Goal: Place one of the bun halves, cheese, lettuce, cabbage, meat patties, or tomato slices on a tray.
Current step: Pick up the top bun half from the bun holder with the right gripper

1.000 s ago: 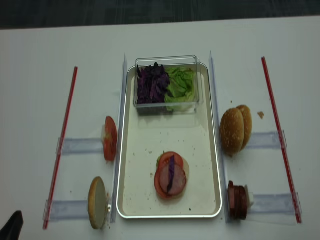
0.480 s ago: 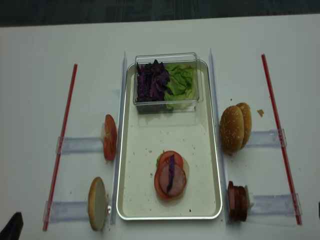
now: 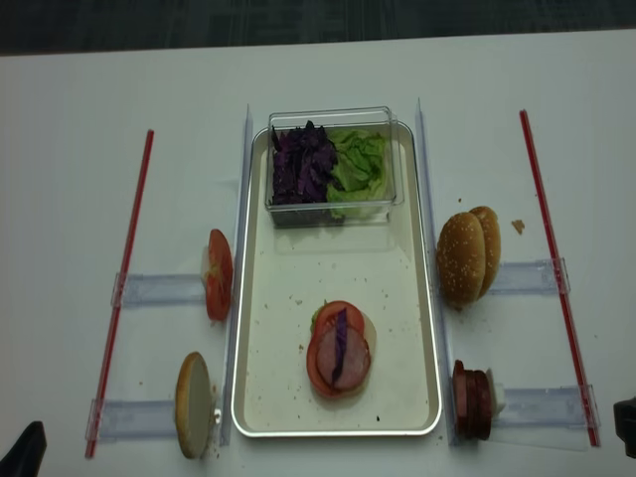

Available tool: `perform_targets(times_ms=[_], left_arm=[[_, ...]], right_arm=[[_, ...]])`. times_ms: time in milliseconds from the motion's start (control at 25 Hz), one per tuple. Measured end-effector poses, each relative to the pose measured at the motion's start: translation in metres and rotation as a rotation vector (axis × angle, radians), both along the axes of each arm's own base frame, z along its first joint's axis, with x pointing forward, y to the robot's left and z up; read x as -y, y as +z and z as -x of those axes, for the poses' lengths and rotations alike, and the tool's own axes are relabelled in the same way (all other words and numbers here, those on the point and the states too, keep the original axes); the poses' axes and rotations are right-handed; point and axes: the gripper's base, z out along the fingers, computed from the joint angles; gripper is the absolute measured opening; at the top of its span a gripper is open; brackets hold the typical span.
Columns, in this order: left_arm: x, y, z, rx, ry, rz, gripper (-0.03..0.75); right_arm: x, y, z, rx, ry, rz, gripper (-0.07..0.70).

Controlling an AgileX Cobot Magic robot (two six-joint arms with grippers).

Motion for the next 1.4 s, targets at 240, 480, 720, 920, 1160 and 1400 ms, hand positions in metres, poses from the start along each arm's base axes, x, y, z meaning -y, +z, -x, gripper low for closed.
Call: perform_targets(times_ms=[240,480,720,920,1160,1400], left_arm=[[0.0,0.0,0.0,0.0,0.0,0.0,0.526],[0.0,0.0,0.0,0.0,0.0,0.0,0.526],[0.0,0.0,0.0,0.0,0.0,0.0,0.526],[0.0,0.0,0.0,0.0,0.0,0.0,0.526],[0.0,0.0,0.0,0.0,0.0,0.0,0.526],[0.0,0.0,0.0,0.0,0.0,0.0,0.526]], right_arm=[[-0.001,-0.005,-0.01,-0.073,0.002,0.007,0.624],[-0.002,-0.01,-0.019,-0.13,0.001,0.012,0.624],[-0.003,-0.013,-0.03,-0.191,0.004,0.016,0.624],[-0.005,-0.003,-0.045,-0.19,0.008,0.004,0.624],[-0.008,-0.005,-0.057,-0.238,0.01,-0.008,0.624],[-0.008,-0.01,-0.063,-0.278,0.017,-0.003,0.624]])
